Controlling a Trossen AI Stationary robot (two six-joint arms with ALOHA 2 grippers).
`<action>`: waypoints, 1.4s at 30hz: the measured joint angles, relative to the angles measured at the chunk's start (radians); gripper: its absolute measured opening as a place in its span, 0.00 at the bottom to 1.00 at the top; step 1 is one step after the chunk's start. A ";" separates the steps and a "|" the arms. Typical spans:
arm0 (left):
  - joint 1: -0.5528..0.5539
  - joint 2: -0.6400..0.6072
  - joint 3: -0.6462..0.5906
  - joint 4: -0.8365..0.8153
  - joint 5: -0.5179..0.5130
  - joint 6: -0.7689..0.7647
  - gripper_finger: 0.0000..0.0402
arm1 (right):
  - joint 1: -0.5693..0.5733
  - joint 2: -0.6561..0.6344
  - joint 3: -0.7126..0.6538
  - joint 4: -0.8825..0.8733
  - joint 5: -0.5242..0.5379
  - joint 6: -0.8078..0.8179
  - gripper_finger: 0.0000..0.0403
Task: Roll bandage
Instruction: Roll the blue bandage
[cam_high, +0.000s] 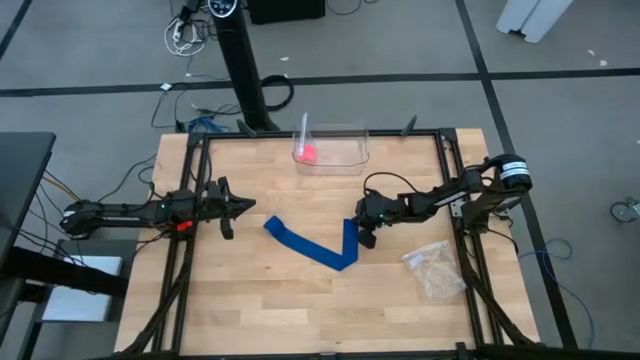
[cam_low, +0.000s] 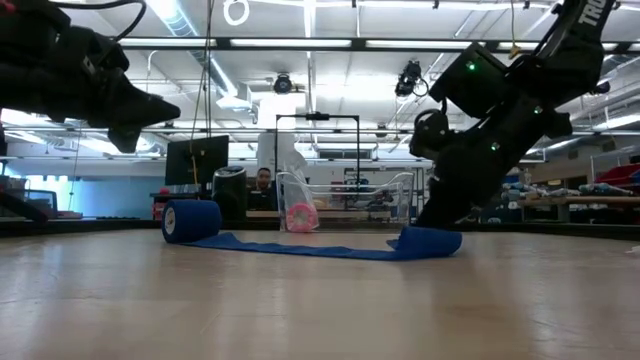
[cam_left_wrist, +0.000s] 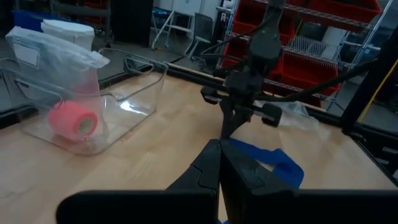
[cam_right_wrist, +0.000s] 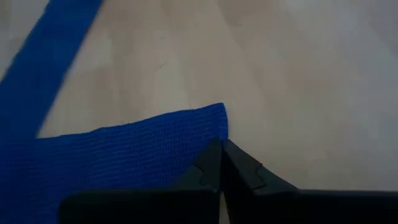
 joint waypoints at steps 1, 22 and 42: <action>0.000 0.000 0.000 -0.002 0.000 0.000 0.03 | 0.004 -0.005 -0.001 -0.003 -0.012 0.000 0.01; 0.000 0.000 0.000 -0.012 -0.001 -0.004 0.03 | 0.377 -0.246 -0.002 0.005 -0.016 0.174 0.00; 0.000 0.000 0.000 0.074 0.003 -0.065 0.03 | 0.601 -0.238 -0.001 -0.096 0.020 0.499 0.07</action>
